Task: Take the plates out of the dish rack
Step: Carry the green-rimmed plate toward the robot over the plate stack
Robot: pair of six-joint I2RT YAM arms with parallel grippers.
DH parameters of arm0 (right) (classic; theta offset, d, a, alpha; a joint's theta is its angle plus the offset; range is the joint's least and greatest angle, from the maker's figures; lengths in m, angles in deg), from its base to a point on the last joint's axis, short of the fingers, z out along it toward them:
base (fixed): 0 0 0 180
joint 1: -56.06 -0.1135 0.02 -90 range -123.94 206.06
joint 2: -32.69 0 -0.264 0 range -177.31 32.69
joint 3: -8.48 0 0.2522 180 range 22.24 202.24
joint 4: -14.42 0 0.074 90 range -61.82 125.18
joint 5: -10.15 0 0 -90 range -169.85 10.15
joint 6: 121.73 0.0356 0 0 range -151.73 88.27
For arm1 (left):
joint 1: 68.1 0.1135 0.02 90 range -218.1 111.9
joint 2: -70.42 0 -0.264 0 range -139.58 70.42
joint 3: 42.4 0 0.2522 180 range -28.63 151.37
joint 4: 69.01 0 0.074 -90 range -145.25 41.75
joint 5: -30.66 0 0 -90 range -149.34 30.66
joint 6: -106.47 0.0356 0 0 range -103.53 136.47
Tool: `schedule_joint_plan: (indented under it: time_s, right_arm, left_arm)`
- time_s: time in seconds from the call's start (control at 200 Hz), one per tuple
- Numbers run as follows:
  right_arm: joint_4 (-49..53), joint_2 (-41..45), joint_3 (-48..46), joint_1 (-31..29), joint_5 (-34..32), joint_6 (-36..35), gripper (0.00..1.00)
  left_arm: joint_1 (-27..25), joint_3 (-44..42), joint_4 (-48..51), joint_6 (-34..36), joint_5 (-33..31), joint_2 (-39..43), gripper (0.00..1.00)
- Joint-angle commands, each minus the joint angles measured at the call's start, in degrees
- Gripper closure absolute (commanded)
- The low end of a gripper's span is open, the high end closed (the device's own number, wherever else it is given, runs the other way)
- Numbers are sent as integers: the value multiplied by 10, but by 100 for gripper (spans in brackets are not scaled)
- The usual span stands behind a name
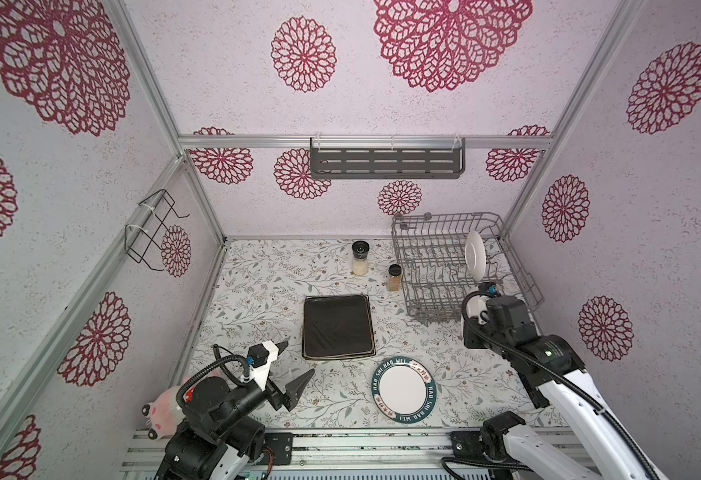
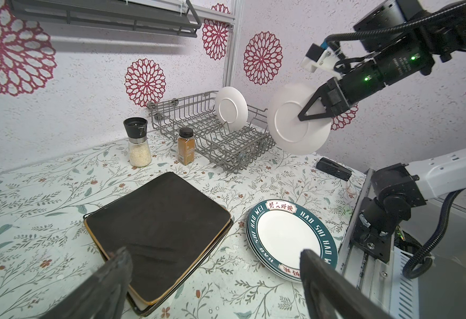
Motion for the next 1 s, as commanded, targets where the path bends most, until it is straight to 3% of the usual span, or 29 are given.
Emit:
schedule_joint_plan:
  time_s: [0.0, 0.26, 0.56, 0.695, 0.836, 0.991]
  right_arm:
    - [-20, -26, 24, -66, -84, 41, 100]
    - [64, -100, 67, -251, -197, 117, 100]
    - [137, -150, 101, -382, -216, 228, 100]
    - [189, -186, 124, -471, -285, 275, 100]
    - [219, -232, 141, -546, -336, 308, 100]
    - [229, -263, 143, -582, -346, 301, 100]
  left_arm:
    - [-5, -5, -6, 14, -3, 7, 3]
    - [-5, -6, -6, 14, -2, 7, 3]
    - [-5, -7, -7, 13, 0, 1, 3]
    - [-6, -7, -7, 13, 1, -1, 3]
    - [-6, -7, -7, 14, 0, -2, 3]
    - [-7, -6, -6, 14, 0, -3, 3]
